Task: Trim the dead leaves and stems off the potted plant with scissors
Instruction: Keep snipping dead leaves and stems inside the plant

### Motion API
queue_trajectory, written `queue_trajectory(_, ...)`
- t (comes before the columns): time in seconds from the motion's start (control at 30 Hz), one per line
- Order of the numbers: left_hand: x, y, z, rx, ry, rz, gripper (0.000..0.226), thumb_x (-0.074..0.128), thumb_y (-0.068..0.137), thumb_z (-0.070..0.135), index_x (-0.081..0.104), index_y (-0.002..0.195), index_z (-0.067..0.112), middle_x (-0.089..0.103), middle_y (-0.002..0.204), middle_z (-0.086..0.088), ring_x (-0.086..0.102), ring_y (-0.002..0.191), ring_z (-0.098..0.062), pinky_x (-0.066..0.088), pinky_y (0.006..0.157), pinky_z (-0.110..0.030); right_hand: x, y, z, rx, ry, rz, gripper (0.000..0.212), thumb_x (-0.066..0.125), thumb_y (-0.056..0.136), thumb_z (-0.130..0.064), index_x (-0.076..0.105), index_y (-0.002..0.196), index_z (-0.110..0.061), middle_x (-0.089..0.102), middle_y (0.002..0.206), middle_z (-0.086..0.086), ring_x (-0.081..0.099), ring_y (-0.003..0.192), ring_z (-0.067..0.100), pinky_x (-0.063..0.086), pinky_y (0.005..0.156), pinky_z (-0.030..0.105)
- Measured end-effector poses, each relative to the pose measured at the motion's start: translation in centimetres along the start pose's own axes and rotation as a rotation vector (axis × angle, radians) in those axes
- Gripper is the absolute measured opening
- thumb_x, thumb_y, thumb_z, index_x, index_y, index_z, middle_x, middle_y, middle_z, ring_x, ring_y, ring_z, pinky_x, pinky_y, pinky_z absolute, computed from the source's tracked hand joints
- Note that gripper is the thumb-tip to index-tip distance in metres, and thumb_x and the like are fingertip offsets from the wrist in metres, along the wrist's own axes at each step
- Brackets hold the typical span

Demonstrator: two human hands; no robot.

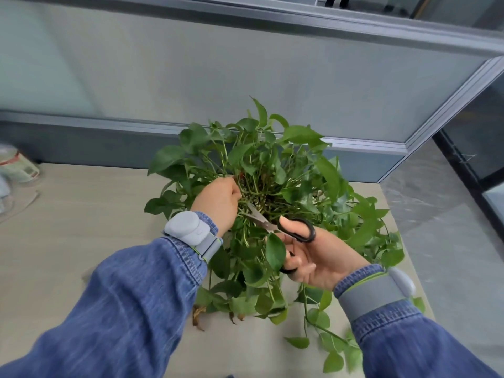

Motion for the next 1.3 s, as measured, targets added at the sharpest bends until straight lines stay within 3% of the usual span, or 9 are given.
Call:
queue_trajectory(0.13,0.1,-0.1,0.1,0.005,-0.023,-0.003,0.012,0.051,0.094,0.022,0.063,0.091,0.018,0.06,0.1,-0.001,0.057,0.091,-0.021,0.045,0.08,-0.033,0.0,0.4,0.0,-0.023,0.081,0.006,0.039,0.082,0.078,-0.039,0.066,0.096,-0.009,0.061,0.075,0.004,0.051,0.047,0.009,0.032,0.033,0.013)
queue_trajectory(0.23,0.2,-0.5,0.1,-0.003,-0.038,-0.004,0.01,0.051,0.094,0.022,0.06,0.089,0.021,0.058,0.1,0.002,0.055,0.089,-0.019,0.041,0.077,-0.03,0.1,1.1,0.1,-0.079,0.142,0.04,0.036,0.069,0.088,-0.04,0.061,0.098,-0.006,0.064,0.068,0.005,0.05,0.045,0.009,0.031,0.033,0.013)
queue_trajectory(0.4,0.3,-1.1,0.1,0.0,-0.059,0.031,0.01,0.052,0.094,0.022,0.061,0.089,0.021,0.058,0.098,0.003,0.055,0.089,-0.018,0.039,0.075,-0.028,0.9,2.2,0.9,-0.167,0.306,0.018,0.035,0.055,0.096,-0.039,0.057,0.086,-0.006,0.056,0.061,0.003,0.049,0.044,0.008,0.026,0.034,0.011)
queue_trajectory(0.7,0.8,-0.9,-0.1,-0.027,-0.073,0.067,0.009,0.053,0.093,0.026,0.061,0.088,0.024,0.056,0.087,0.008,0.051,0.077,-0.014,0.038,0.067,-0.028,2.7,2.8,1.8,-0.211,0.457,0.084,0.033,0.061,0.092,-0.039,0.059,0.086,-0.006,0.052,0.068,0.0,0.049,0.048,0.005,0.031,0.033,0.011)
queue_trajectory(0.97,0.5,-0.9,-0.3,-0.021,-0.099,0.059,0.008,0.053,0.092,0.024,0.06,0.088,0.024,0.058,0.084,0.008,0.054,0.078,-0.016,0.041,0.069,-0.029,3.3,3.1,1.6,-0.273,0.5,0.132,0.029,0.061,0.09,-0.032,0.057,0.088,-0.004,0.049,0.067,-0.001,0.048,0.045,0.003,0.029,0.029,0.012)
queue_trajectory(1.07,-0.7,-1.2,0.1,0.053,-0.171,0.052,0.009,0.056,0.092,0.026,0.064,0.09,0.022,0.061,0.087,0.01,0.056,0.079,-0.01,0.041,0.068,-0.021,3.0,2.9,1.4,-0.274,0.442,0.135,0.029,0.063,0.089,-0.032,0.059,0.087,-0.004,0.05,0.069,-0.001,0.048,0.047,0.003,0.03,0.03,0.011)
queue_trajectory(1.13,-2.2,-1.7,0.5,0.109,-0.308,0.022,0.008,0.06,0.09,0.025,0.066,0.087,0.022,0.066,0.084,0.009,0.059,0.076,-0.007,0.043,0.068,-0.013,2.8,2.4,1.1,-0.285,0.397,0.128,0.029,0.062,0.09,-0.032,0.06,0.087,-0.003,0.053,0.066,0.001,0.049,0.046,0.003,0.029,0.031,0.01)
queue_trajectory(1.23,-4.3,-2.8,0.8,0.144,-0.636,-0.155,0.007,0.064,0.088,0.012,0.069,0.084,0.013,0.071,0.073,-0.004,0.067,0.065,-0.017,0.057,0.064,-0.025,2.4,1.7,0.6,-0.297,0.321,0.127,0.032,0.061,0.091,-0.033,0.059,0.092,-0.001,0.056,0.061,0.003,0.048,0.043,0.006,0.029,0.031,0.012)
queue_trajectory(1.3,-5.2,-3.4,0.3,0.146,-0.602,-0.279,0.007,0.065,0.088,0.011,0.07,0.082,0.012,0.071,0.067,-0.006,0.066,0.057,-0.017,0.056,0.056,-0.025,2.0,1.2,0.3,-0.297,0.235,0.143,0.033,0.059,0.092,-0.035,0.058,0.096,-0.003,0.054,0.06,0.002,0.047,0.042,0.005,0.028,0.031,0.011)
Point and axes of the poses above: each hand's wrist, its own y-axis towards the middle knuckle, its own x-axis out of the palm, z = x × y, the point moved 4 cm from there along y, towards the middle knuckle
